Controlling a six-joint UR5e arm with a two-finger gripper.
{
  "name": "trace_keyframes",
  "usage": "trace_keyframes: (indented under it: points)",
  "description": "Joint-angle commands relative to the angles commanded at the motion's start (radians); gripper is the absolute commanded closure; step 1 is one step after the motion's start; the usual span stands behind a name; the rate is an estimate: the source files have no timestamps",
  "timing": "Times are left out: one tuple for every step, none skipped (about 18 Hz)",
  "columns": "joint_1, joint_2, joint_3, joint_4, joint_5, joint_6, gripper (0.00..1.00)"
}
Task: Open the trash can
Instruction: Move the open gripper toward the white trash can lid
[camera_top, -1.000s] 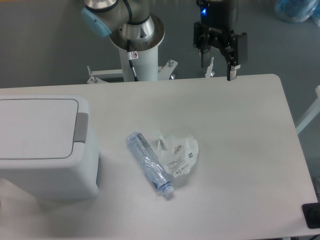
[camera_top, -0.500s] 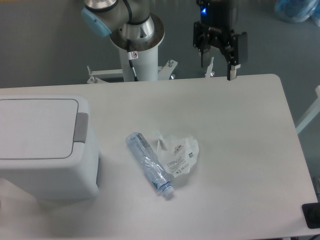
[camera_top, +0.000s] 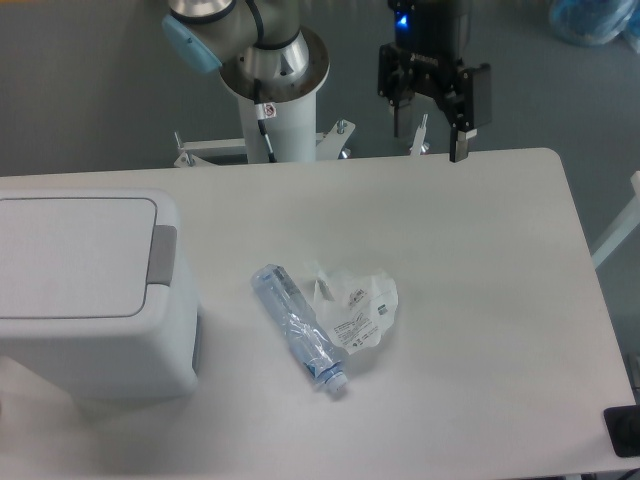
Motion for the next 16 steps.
trace_keyframes:
  points:
    - [-0.011, -0.002, 0.008, 0.0, 0.0, -0.029, 0.0]
    - [-0.023, -0.008, 0.012, 0.0, 0.0, -0.066, 0.0]
    - [-0.035, -0.012, 0.02, 0.0, 0.0, -0.116, 0.0]
    - [-0.047, -0.015, 0.031, 0.0, 0.0, -0.164, 0.0]
    - [-0.063, -0.024, 0.04, 0.0, 0.0, -0.207, 0.0]
    - [-0.09, -0.043, 0.06, 0.0, -0.002, -0.271, 0.0]
    - [-0.112, -0.06, 0.08, 0.0, -0.006, -0.326, 0.0]
    - [-0.133, -0.077, 0.1, 0.0, -0.011, -0.394, 0.0]
    - [-0.153, -0.09, 0.113, 0.0, -0.012, -0.47, 0.0]
    - [-0.172, -0.097, 0.118, 0.002, -0.011, -0.546, 0.0]
    - [-0.193, -0.1, 0.115, 0.006, -0.009, -0.604, 0.0]
    - [-0.219, -0.101, 0.104, 0.04, -0.009, -0.681, 0.0]
    - [-0.232, -0.104, 0.095, 0.069, -0.009, -0.731, 0.0]
    - [-0.244, -0.112, 0.092, 0.099, -0.008, -0.774, 0.0]
    - [-0.256, -0.12, 0.091, 0.126, -0.008, -0.813, 0.0]
    - [-0.27, -0.132, 0.091, 0.144, -0.006, -0.847, 0.0]
